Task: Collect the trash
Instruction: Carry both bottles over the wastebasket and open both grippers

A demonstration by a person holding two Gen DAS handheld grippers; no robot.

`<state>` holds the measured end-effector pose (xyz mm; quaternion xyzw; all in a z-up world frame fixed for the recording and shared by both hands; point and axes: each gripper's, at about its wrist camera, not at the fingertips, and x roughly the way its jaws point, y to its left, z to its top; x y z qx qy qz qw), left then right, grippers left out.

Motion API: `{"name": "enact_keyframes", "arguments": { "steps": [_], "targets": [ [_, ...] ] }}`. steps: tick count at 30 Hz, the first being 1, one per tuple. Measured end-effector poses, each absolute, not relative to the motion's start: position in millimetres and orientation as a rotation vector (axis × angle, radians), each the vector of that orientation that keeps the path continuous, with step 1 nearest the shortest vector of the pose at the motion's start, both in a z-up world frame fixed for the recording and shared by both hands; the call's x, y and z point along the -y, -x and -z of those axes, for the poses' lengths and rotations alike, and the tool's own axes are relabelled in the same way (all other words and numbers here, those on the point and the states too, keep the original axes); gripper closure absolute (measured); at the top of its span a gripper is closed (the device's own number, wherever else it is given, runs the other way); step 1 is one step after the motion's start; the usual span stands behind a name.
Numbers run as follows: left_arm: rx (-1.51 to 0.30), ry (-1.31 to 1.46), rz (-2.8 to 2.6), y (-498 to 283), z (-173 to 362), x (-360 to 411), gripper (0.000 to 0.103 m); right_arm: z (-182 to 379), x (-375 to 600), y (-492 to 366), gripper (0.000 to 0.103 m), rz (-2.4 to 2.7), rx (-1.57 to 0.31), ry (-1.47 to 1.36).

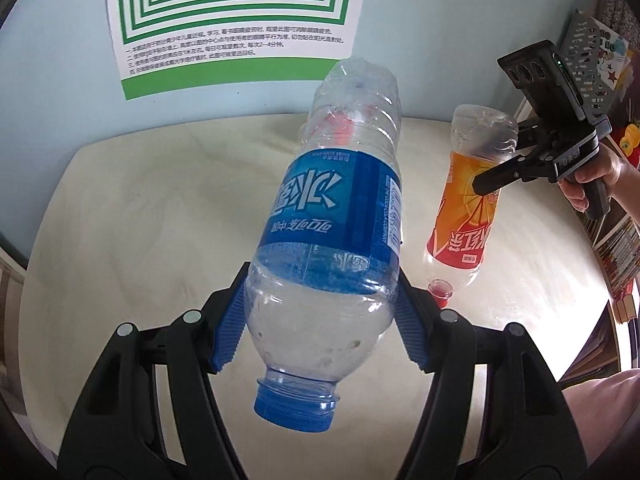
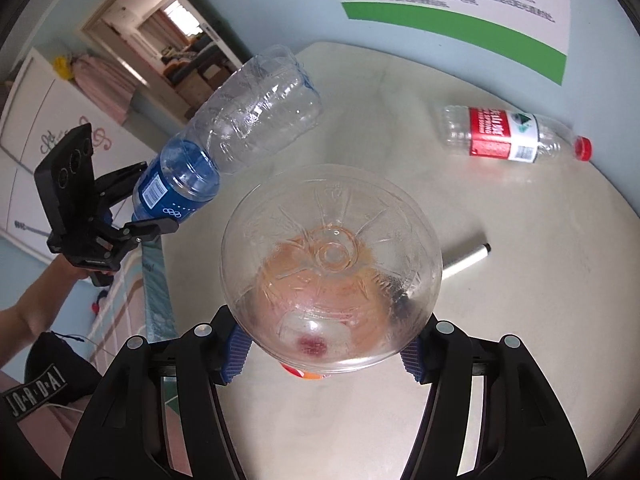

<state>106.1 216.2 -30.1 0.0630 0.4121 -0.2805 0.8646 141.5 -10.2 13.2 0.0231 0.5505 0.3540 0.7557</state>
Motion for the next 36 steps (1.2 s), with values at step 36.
{"name": "enact_keyframes", "arguments": {
  "steps": [36],
  "targets": [
    [-0.939,0.234,-0.138,188,100,-507,0.040,0,-379,-14,0.042,-1.444,-1.248,0.321]
  ]
}}
